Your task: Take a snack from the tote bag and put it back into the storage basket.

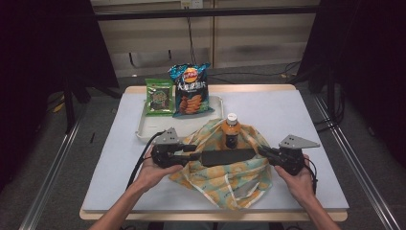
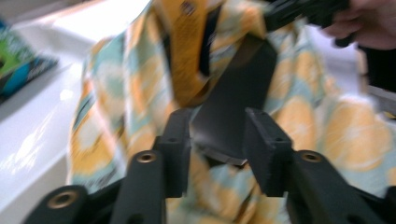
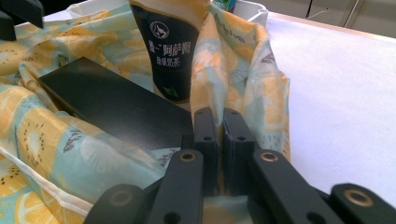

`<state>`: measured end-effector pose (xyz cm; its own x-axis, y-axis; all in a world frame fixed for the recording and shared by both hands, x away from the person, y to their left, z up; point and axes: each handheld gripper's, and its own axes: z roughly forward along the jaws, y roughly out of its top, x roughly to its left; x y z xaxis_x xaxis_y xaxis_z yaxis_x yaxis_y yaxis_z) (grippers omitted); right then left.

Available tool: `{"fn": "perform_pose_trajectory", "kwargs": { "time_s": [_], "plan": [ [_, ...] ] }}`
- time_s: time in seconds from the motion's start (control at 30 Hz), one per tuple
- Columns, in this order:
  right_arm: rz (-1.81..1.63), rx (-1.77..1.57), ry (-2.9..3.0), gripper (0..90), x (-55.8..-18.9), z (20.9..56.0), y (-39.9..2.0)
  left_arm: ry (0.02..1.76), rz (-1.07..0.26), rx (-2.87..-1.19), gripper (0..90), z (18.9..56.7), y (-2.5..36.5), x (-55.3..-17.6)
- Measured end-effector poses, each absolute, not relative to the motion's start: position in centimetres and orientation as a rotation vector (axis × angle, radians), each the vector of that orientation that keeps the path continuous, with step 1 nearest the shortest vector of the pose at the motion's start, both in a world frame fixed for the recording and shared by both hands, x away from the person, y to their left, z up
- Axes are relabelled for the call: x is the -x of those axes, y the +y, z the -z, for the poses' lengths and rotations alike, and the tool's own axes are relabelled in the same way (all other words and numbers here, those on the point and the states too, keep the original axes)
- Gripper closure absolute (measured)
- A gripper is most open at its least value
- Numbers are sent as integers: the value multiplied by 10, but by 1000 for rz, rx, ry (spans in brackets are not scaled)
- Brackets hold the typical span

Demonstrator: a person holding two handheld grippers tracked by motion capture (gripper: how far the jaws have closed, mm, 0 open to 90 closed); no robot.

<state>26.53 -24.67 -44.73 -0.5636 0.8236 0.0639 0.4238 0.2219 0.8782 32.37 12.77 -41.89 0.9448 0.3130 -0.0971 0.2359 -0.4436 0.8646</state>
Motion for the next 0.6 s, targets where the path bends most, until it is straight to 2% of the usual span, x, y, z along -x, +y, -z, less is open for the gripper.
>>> {"fn": "perform_pose_trajectory", "kwargs": {
  "time_s": [0.07, 0.13, 0.23, 0.37, 0.6],
  "plan": [
    [-1295, -1147, 2086, 858, -266, 447, -246, 364, -71, -2048, 699, 418, 121, -325],
    [-1297, -1151, 2087, 850, -266, 448, -246, 353, -66, -2065, 689, 420, 113, -328],
    [-1305, -1151, 2087, 838, -266, 448, -247, 351, -37, -2070, 610, 425, 101, -338],
    [-1310, -1156, 2092, 812, -267, 449, -247, 373, -28, -2099, 552, 435, 89, -350],
    [-1316, -1165, 2078, 778, -267, 449, -246, 319, -17, -2148, 448, 447, 81, -349]
  ]
}}
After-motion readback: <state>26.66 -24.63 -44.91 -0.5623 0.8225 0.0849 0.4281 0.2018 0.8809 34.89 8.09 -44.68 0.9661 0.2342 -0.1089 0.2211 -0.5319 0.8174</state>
